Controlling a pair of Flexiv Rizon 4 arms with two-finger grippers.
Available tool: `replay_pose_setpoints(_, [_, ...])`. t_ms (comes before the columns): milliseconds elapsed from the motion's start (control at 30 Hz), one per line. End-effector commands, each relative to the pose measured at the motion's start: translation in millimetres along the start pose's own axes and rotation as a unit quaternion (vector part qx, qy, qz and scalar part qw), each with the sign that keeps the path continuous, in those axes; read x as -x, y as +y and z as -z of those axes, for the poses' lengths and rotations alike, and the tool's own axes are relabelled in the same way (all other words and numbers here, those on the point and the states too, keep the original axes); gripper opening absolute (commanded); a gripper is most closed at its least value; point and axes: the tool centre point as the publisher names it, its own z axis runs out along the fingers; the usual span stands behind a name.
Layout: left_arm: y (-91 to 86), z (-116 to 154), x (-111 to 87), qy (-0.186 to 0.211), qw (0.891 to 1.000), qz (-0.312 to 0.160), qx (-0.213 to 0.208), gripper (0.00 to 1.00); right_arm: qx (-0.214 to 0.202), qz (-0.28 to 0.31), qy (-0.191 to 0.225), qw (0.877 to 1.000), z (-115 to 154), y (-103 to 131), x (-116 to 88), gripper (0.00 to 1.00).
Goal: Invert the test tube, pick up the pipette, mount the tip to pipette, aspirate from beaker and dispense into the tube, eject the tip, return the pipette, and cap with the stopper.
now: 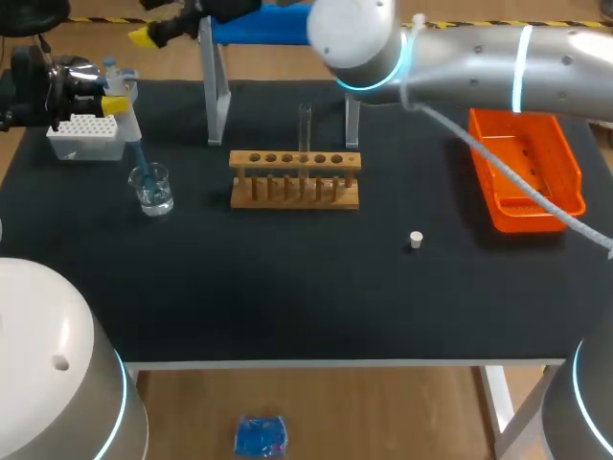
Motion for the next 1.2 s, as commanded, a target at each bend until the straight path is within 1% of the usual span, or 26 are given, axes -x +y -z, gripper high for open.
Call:
replay_pose_setpoints(33, [-0.4,0.3,0.5,0.001,1.0,0.0,0.0,0.0,-0.004,0.01,-0.012,1.0,86.6,-13.8,-6.4,1.0])
replay_pose_setpoints(167, [-0.4,0.3,0.5,0.001,1.0,0.0,0.0,0.0,-0.005,0.02,-0.025,0.999,125.2,-30.5,-2.2,1.0])
replay_pose_setpoints(300, [-0.4,0.3,0.5,0.001,1.0,0.0,0.0,0.0,-0.005,0.022,-0.031,0.999,153.8,-48.7,0.7,1.0])
replay_pose_setpoints(533, [-0.4,0.3,0.5,0.001,1.0,0.0,0.0,0.0,0.005,0.016,-0.038,0.999,196.3,-84.3,8.7,1.0])
replay_pose_setpoints(667, [-0.4,0.3,0.5,0.001,1.0,0.0,0.0,0.0,0.009,0.012,-0.04,0.999,215.0,-111.7,9.9,1.0])
replay_pose_setpoints(867, [-0.4,0.3,0.5,0.001,1.0,0.0,0.0,0.0,0.01,-0.001,-0.058,0.998,229.7,-154.6,5.9,1.0])
replay_pose_setpoints(967, [-0.4,0.3,0.5,0.001,1.0,0.0,0.0,0.0,0.019,-0.006,-0.085,0.996,231.6,-174.9,2.6,1.0])
replay_pose_setpoints(1067, [-0.4,0.3,0.5,0.001,1.0,0.0,0.0,0.0,0.017,-0.006,-0.092,0.996,230.3,-195.9,-0.7,1.0])
replay_pose_setpoints(1200, [-0.4,0.3,0.5,0.001,1.0,0.0,0.0,0.0,0.014,-0.019,-0.087,0.996,227.4,-220.8,-2.1,1.0])
